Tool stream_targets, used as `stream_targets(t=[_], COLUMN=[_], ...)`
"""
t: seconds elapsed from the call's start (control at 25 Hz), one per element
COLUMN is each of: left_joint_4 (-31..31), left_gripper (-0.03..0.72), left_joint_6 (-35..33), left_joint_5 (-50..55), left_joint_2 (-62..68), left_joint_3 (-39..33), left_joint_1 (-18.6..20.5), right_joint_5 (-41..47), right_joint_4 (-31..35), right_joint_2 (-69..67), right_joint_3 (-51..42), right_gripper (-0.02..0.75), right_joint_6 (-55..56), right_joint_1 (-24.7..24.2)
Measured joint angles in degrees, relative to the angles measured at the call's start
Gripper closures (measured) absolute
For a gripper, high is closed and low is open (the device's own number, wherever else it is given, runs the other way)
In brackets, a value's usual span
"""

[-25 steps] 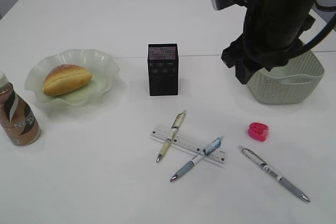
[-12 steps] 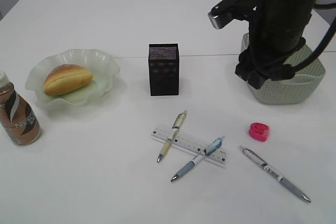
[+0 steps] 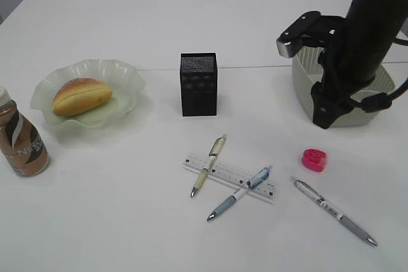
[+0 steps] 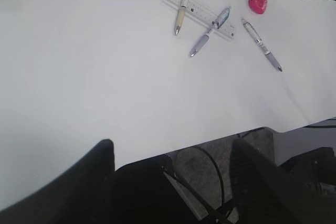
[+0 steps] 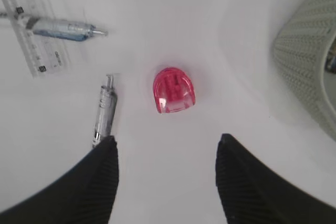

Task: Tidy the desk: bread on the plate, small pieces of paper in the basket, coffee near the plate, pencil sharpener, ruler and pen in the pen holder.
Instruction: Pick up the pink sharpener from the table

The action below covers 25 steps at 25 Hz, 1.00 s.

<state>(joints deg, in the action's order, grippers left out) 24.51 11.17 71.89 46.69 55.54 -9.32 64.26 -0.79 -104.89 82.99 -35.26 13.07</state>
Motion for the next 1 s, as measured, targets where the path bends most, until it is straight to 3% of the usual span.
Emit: stream_targets(t=[0.28, 1.0], left_joint_4=[0.0, 0.0], left_gripper=[0.191, 0.191], left_joint_6=[0.0, 0.0], left_joint_5=[0.0, 0.0], left_joint_2=[0.0, 0.0], left_joint_3=[0.0, 0.0], left_joint_1=[0.0, 0.0], right_joint_5=[-0.68, -6.05], right_joint_4=[0.79, -3.63], right_joint_2=[-7.35, -16.17], right_joint_3=[0.0, 2.43], right_gripper=[0.274, 0.274], right_joint_6=[-9.81, -7.04], right_joint_1=[-0.59, -0.82])
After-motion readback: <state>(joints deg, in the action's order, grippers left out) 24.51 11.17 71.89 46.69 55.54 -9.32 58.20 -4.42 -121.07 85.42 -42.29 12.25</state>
